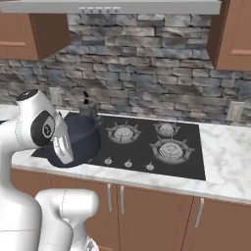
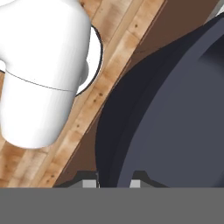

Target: Pick the kettle from the cabinet and place it on a stove burner. Then pick the pot from the counter and place it on another stove burner. Finally, turn both burners on.

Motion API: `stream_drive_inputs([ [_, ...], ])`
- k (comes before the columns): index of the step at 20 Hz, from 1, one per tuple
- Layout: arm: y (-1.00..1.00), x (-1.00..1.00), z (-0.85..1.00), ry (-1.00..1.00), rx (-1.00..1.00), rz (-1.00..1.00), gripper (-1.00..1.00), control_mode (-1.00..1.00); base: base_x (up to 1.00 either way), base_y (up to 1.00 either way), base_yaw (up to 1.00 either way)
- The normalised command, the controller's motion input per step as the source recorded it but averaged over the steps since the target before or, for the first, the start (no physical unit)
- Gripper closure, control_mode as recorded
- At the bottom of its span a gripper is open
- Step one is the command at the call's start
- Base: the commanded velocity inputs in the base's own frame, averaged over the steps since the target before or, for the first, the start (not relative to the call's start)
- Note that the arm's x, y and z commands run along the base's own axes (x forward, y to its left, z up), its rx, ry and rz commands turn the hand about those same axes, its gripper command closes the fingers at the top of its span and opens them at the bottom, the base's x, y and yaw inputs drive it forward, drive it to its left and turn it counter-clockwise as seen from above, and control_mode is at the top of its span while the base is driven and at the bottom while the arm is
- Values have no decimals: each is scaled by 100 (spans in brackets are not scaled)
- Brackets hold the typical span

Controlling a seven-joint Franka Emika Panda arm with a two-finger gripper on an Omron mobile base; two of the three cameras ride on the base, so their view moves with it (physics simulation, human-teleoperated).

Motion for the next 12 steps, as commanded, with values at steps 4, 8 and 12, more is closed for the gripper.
stream_drive_inputs([
  [4,0,0,0,0,0,0,100,100,11,-54,16],
  [8,0,0,0,0,0,0,100,100,16,-46,11],
  [12,0,0,0,0,0,0,100,100,26,-38,4],
])
